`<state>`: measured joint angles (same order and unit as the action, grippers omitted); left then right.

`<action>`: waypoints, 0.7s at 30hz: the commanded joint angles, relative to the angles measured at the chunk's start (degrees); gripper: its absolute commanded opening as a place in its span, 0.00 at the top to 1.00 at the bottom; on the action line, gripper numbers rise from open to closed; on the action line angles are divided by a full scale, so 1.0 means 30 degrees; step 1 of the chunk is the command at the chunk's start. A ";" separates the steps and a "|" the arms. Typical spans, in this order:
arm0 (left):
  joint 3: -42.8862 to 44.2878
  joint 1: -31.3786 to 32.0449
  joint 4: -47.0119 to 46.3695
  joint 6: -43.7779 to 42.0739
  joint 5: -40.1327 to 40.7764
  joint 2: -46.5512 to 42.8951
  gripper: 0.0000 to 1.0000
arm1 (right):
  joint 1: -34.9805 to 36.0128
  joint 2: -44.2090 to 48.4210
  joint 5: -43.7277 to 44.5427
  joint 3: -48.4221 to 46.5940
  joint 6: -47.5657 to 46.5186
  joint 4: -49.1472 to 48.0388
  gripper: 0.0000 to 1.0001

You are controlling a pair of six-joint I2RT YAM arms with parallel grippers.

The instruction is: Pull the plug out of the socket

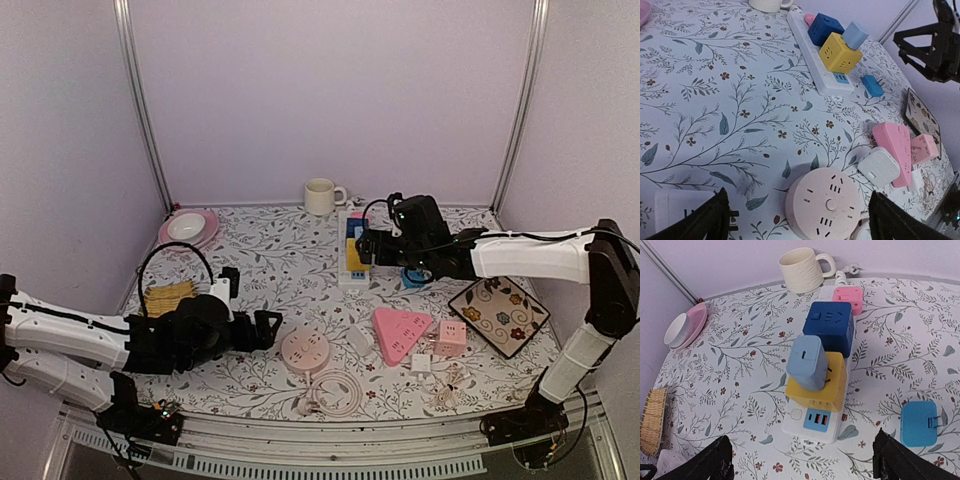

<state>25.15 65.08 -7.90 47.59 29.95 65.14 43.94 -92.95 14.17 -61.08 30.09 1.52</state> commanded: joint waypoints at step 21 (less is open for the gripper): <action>-0.0208 -0.0353 -0.0468 -0.0125 -0.0247 -0.1353 0.04 | -0.0307 -0.9428 0.4433 -1.2136 -0.3771 0.5456 0.43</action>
<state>25.34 64.84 -9.39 47.59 29.02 61.89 43.31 -119.15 25.39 -94.67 20.47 15.42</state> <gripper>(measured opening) 0.960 0.605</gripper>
